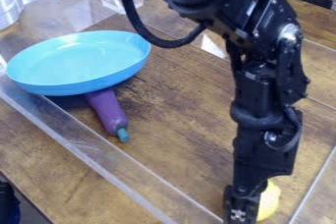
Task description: Put the lemon on the blue tray
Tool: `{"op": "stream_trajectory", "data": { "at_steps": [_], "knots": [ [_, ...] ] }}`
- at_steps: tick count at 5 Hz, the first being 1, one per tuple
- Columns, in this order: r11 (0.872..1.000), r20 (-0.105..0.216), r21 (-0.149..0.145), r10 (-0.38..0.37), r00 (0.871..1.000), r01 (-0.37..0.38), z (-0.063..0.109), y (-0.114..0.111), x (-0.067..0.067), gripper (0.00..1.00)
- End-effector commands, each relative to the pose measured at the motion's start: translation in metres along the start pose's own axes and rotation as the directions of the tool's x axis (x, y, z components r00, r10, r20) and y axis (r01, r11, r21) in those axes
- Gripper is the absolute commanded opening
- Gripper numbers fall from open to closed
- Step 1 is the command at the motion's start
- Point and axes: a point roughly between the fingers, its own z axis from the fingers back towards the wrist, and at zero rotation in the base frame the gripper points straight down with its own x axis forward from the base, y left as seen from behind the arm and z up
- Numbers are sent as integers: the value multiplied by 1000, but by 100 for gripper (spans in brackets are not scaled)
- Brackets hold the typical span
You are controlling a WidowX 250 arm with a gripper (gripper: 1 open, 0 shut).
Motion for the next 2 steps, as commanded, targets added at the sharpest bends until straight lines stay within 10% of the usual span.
{"op": "stream_trajectory", "data": {
  "at_steps": [1,2],
  "knots": [
    [1000,-13,-20,-20,1000,20,1,10,-18,100],
    [998,-14,-28,-48,999,48,1,22,-13,100]
  ]
}}
